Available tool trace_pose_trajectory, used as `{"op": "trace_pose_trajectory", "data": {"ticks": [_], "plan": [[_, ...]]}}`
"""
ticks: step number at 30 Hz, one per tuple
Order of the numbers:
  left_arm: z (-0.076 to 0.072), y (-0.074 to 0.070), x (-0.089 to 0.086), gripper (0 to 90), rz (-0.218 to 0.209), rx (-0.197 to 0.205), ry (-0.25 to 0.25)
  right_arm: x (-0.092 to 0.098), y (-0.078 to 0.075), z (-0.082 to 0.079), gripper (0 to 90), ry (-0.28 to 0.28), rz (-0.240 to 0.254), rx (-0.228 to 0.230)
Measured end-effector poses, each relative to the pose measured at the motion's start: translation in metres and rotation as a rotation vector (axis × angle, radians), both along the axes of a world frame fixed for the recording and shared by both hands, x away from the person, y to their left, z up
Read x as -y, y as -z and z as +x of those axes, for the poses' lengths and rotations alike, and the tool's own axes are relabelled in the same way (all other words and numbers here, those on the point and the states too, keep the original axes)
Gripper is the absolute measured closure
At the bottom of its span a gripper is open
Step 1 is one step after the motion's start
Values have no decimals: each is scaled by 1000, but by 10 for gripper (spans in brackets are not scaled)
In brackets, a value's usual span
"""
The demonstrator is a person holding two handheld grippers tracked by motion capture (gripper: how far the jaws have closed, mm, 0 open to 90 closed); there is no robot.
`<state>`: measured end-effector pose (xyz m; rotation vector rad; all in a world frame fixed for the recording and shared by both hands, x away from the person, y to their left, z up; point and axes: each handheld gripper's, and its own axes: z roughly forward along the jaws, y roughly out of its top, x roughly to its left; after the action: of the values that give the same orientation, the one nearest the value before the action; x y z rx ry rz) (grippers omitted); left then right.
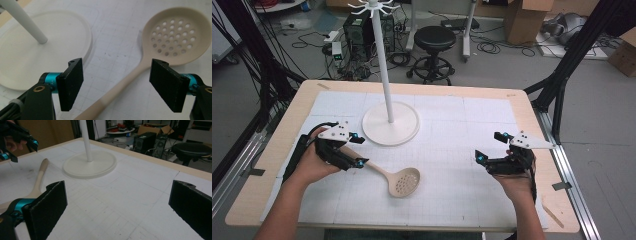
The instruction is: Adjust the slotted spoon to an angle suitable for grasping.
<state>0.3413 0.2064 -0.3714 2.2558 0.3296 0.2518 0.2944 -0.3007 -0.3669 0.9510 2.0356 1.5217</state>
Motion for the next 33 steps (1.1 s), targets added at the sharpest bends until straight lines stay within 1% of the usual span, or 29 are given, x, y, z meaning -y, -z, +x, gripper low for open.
{"op": "trace_pose_trajectory", "data": {"ticks": [1,2,3,4,6,8,9,10,12,13,16,18,20,22,24,26,27,29,30,31,33], "plan": [[1,-1,3,276,26,1,4,0,1,0,7,-1,0,-1],[3,-2,5,276,32,-1,14,0,1,0,7,-1,0,-1],[6,-3,10,276,69,-5,28,0,1,0,7,-2,-2,-2],[6,-3,10,273,69,-5,28,0,1,0,7,-2,-2,-2],[9,-2,16,271,124,-14,43,0,1,0,7,-3,0,-2],[11,-1,18,270,158,-20,54,0,1,0,7,-2,2,-5],[12,0,19,270,183,-25,60,1,1,0,7,-3,2,-4],[12,0,19,269,183,-25,60,1,1,0,7,-3,2,-4],[14,1,23,266,253,-32,66,1,1,0,7,-1,2,-1],[14,1,23,266,253,-32,66,1,1,0,7,-1,4,-7],[17,4,24,267,271,-39,82,1,2,0,7,-2,3,-8],[18,7,25,270,300,-46,81,1,2,0,7,-2,4,-8],[19,9,26,273,327,-41,90,1,2,1,7,-1,4,-9],[18,12,29,276,345,-39,96,1,3,1,7,-2,0,-7],[18,16,32,276,354,-43,105,1,3,1,7,-3,0,-10],[20,18,35,281,400,-48,128,0,3,1,7,-4,-3,-10],[21,21,37,289,441,-50,136,0,3,1,7,-6,-3,-8],[22,23,41,311,477,-54,143,0,3,1,7,-4,-4,-11],[24,25,43,320,502,-58,152,0,3,1,7,-5,-4,-11],[24,26,45,332,511,-63,156,0,3,1,7,-4,-5,-11],[26,29,49,354,545,-67,170,0,3,1,7,-4,-5,-11]]}}
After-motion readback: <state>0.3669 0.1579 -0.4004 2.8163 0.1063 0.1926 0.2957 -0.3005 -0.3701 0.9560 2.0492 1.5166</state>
